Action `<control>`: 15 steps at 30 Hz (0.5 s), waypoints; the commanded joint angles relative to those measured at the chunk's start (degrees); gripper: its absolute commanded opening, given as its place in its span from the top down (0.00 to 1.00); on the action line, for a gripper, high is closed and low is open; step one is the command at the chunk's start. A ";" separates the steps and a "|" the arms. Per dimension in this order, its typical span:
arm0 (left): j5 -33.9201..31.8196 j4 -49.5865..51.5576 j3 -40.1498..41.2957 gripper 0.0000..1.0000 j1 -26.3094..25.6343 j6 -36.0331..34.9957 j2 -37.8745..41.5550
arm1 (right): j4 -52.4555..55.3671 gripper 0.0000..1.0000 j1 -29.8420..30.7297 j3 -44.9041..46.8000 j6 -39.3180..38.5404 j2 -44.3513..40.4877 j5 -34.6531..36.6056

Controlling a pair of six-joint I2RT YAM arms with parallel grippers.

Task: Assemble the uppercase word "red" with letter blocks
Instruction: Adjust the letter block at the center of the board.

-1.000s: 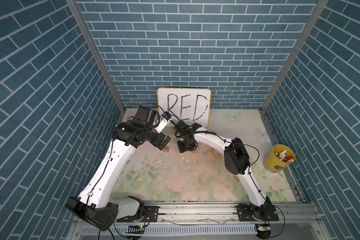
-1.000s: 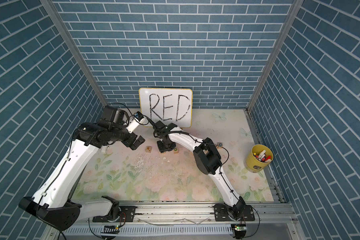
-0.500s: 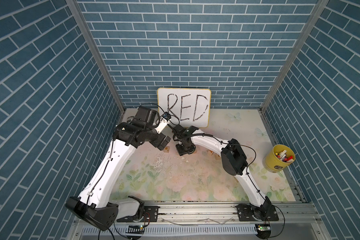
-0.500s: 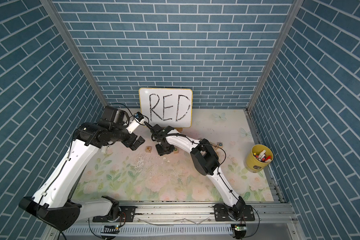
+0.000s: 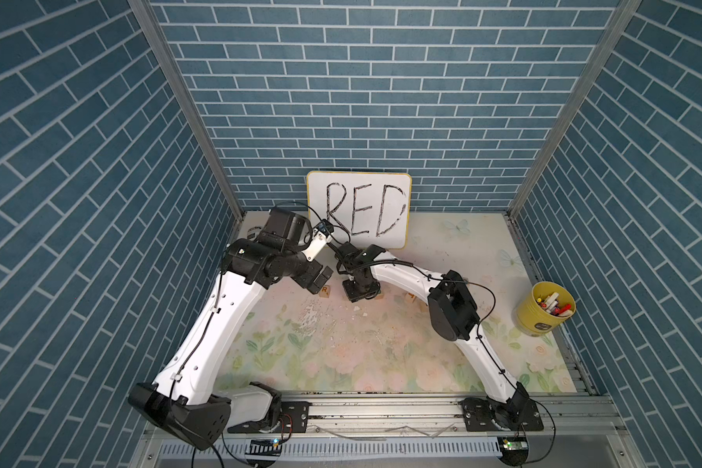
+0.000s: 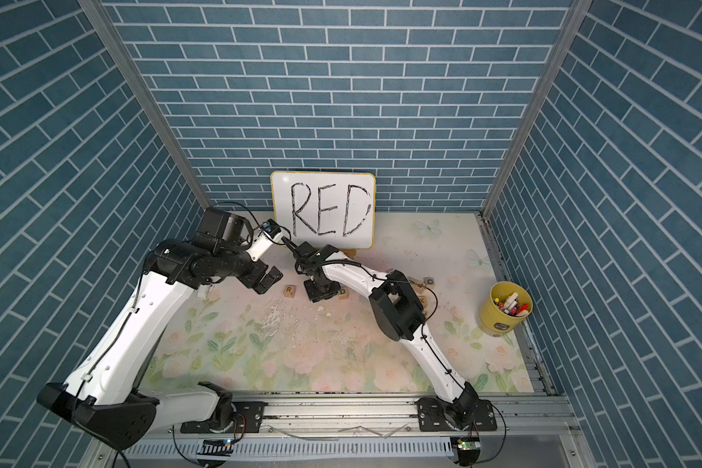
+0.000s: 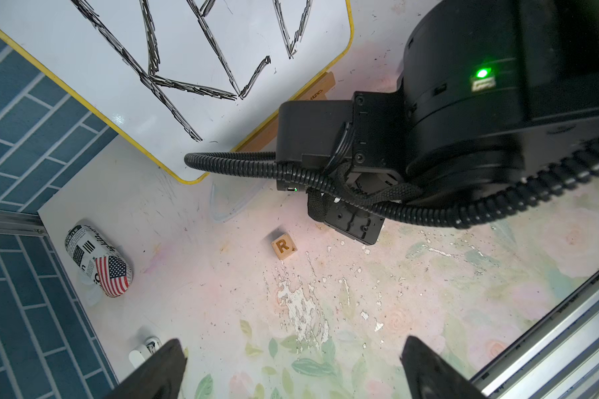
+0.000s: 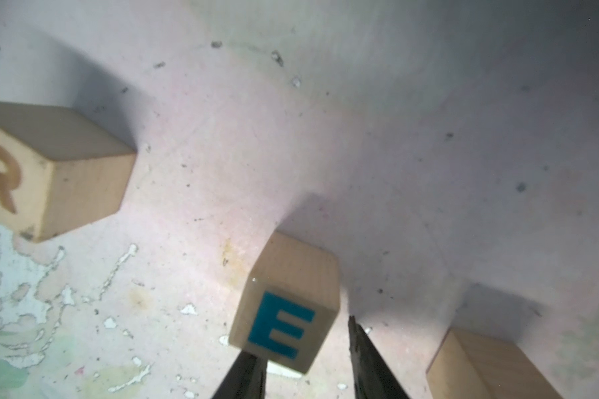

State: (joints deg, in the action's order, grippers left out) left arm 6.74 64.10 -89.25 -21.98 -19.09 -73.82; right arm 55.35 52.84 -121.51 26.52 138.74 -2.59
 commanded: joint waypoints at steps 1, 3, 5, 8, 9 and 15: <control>0.45 0.86 0.57 0.01 0.33 -0.24 0.08 | 2.13 0.59 0.25 -1.78 -0.25 1.97 0.40; 0.51 0.86 0.40 0.01 0.27 -0.16 0.08 | 2.06 0.59 0.22 -2.02 -0.16 2.07 0.26; 0.55 0.86 0.40 0.01 0.33 -0.16 0.10 | 1.74 0.59 0.35 -1.85 -0.37 1.90 -0.45; 0.55 0.94 0.40 0.01 0.27 -0.16 -0.01 | 2.21 0.59 0.46 -1.75 -0.34 1.58 0.68; 0.64 0.94 0.40 0.01 0.28 -0.16 0.04 | 2.96 0.59 0.42 -1.59 -0.25 1.34 1.57; 0.73 1.03 0.18 0.01 0.29 -0.33 -0.10 | 0.26 0.58 0.51 6.41 -0.18 -6.45 3.08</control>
State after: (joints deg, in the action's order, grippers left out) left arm 6.94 64.10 -89.23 -21.98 -19.09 -73.82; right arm 54.39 52.99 -118.30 26.55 137.49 -1.32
